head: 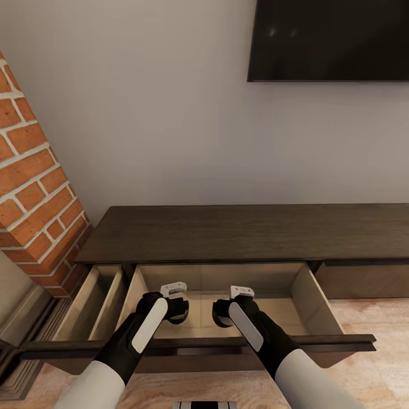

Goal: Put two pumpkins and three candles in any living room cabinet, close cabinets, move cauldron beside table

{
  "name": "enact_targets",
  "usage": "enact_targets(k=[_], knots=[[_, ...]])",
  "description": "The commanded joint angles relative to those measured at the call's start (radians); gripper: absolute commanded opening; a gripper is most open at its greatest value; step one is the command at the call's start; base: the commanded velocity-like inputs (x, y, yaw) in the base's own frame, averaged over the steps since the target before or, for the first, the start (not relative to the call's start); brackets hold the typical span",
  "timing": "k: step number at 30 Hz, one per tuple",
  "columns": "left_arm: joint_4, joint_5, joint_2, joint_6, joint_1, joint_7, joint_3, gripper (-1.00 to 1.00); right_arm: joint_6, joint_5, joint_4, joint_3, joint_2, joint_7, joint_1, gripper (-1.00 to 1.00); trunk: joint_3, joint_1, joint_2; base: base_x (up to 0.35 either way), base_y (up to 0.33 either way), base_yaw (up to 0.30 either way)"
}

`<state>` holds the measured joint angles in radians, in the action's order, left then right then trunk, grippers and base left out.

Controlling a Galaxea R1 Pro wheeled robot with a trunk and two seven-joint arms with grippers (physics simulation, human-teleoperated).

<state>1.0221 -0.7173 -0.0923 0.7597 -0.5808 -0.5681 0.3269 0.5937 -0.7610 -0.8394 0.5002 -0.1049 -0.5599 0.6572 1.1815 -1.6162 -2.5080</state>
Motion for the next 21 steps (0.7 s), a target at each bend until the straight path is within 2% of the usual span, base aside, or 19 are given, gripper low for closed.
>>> enact_targets(k=[1, 13, 14, 18, 21], knots=[[0.001, -0.011, 0.000, 0.000, -0.001, -0.010, 0.002, -1.00, -0.001, -0.011, -0.001, 0.003, 0.001, -0.009, 0.001, -1.00, 0.001, 0.000, 0.000, 0.052, 0.000, 0.000], [0.001, -0.014, 0.000, 0.000, -0.001, -0.010, 0.003, -1.00, -0.023, -0.009, 0.001, 0.004, 0.000, -0.008, 0.001, -1.00, 0.001, 0.000, 0.000, 0.034, 0.000, 0.000], [0.001, -0.014, 0.000, 0.000, -0.001, -0.010, 0.003, -1.00, -0.035, -0.010, 0.001, 0.008, 0.000, -0.008, 0.001, -1.00, 0.001, 0.000, 0.000, 0.003, 0.000, 0.000], [0.001, -0.013, 0.000, 0.000, -0.001, -0.010, 0.002, -1.00, -0.061, -0.010, 0.002, 0.065, -0.004, -0.002, 0.001, -1.00, 0.001, 0.000, 0.000, 0.000, 0.000, 0.000], [0.002, -0.012, 0.000, 0.000, -0.001, -0.011, 0.003, -1.00, -0.065, -0.011, 0.010, 0.075, -0.022, -0.002, 0.001, -1.00, 0.001, 0.000, 0.000, 0.000, 0.000, 0.000]])
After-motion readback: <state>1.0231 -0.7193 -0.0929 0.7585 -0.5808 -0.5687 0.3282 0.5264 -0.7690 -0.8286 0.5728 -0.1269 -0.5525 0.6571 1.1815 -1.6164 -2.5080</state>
